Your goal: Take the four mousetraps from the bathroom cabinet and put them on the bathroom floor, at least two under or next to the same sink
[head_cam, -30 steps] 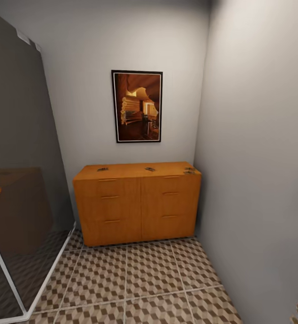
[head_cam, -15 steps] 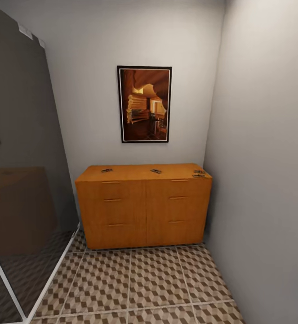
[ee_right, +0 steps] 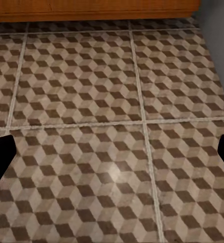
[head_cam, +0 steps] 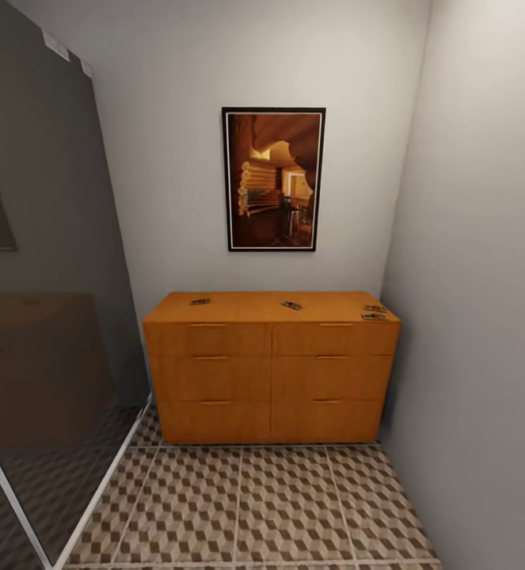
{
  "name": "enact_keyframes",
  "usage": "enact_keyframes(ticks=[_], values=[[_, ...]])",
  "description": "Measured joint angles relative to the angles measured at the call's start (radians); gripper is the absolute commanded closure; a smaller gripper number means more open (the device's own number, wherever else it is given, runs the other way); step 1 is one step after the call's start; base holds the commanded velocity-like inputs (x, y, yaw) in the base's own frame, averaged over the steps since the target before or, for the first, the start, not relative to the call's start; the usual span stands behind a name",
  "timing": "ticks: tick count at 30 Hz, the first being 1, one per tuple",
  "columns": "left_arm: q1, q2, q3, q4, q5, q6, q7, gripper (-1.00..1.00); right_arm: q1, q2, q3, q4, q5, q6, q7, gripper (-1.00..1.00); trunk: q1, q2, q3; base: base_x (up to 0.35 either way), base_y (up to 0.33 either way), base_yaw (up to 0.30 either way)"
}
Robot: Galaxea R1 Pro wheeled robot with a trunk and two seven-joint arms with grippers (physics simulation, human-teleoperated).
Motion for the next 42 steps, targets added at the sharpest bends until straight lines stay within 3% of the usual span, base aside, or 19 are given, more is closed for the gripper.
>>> enact_keyframes(ticks=[17,42], values=[[0.000,0.000,0.000,0.000,0.000,0.000,0.000,-1.00,0.000,0.000,0.000,0.000,0.000,0.000,0.000,-1.00,0.000,0.000,-0.010,0.201,0.000,0.092],[0.000,0.004,0.003,-0.007,0.000,0.000,0.000,-1.00,0.000,0.000,-0.003,0.006,-0.001,0.001,0.000,-1.00,0.000,0.000,-0.020,0.173,0.000,0.004]])
